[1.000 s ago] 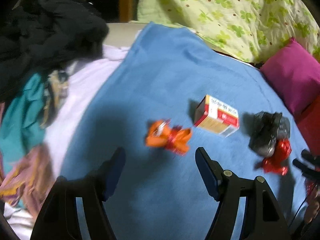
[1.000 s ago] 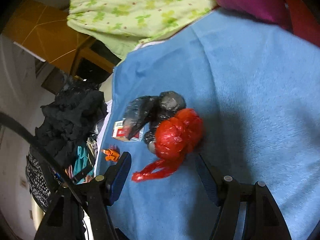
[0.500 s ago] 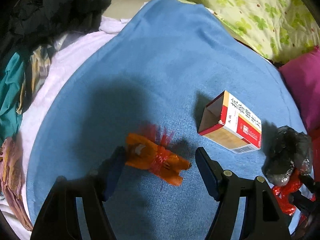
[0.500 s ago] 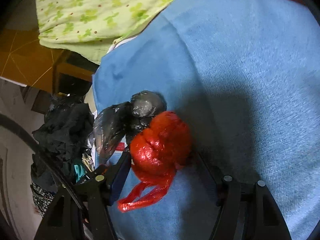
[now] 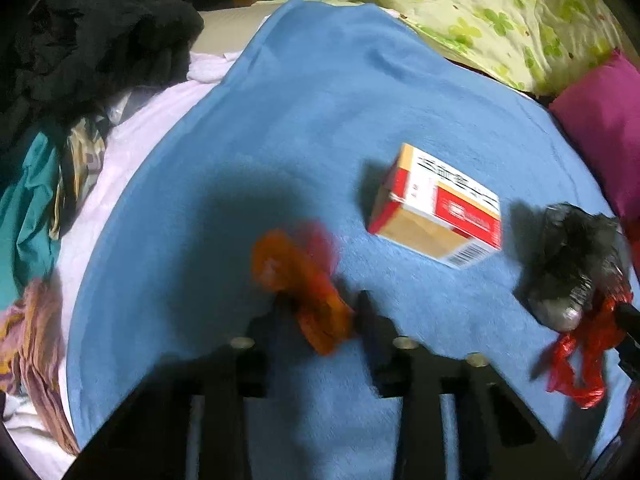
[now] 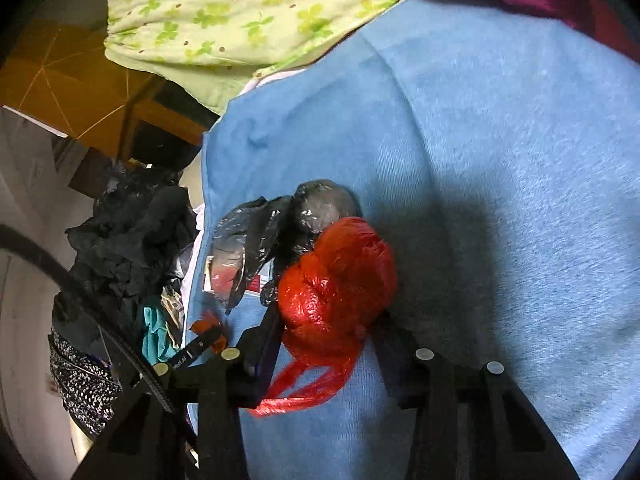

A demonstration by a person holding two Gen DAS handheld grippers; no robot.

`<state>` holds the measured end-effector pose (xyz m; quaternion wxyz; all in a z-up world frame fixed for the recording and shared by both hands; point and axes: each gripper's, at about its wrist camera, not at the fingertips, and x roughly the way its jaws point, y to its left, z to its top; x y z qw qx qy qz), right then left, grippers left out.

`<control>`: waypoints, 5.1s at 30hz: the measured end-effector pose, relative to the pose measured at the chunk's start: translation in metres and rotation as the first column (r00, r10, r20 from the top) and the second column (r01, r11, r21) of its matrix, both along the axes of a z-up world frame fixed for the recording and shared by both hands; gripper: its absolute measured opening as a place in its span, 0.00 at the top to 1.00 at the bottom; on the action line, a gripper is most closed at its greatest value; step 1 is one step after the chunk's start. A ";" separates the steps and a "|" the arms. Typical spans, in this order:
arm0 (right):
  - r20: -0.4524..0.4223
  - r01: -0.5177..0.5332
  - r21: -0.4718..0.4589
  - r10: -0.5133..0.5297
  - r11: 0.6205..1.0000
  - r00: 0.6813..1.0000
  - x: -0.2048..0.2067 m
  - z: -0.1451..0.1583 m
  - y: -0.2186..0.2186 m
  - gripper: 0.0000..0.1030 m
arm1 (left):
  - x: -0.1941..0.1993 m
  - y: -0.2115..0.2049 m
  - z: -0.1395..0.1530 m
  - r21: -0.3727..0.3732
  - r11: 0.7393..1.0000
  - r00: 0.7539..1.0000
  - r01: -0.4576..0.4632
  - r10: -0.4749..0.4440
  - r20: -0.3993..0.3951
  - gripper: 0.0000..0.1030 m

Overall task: Collect trash
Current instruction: 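Grasp the red plastic bag with the right gripper while the left gripper grasps the orange bag, then lift the red bag and orange bag up off the blanket, then carry the red bag and orange bag toward the red mesh basket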

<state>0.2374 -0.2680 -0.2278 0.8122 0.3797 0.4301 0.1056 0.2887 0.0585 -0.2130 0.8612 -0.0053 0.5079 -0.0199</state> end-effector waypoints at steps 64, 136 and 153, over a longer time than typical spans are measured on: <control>0.379 0.080 -0.143 -0.020 0.986 0.925 -0.109 0.097 -0.051 0.55 | -0.224 -0.144 0.199 0.369 0.925 0.782 0.091 -0.295 0.548 0.69; 0.461 0.058 -0.162 0.024 0.985 0.887 -0.241 0.111 -0.008 0.55 | -0.275 -0.061 0.227 0.117 0.988 0.755 0.098 -0.151 0.638 0.69; 0.606 -0.009 -0.220 0.144 0.976 0.782 -0.278 0.183 0.045 0.55 | -0.273 -0.038 0.213 0.097 0.994 0.784 0.059 -0.106 0.612 0.69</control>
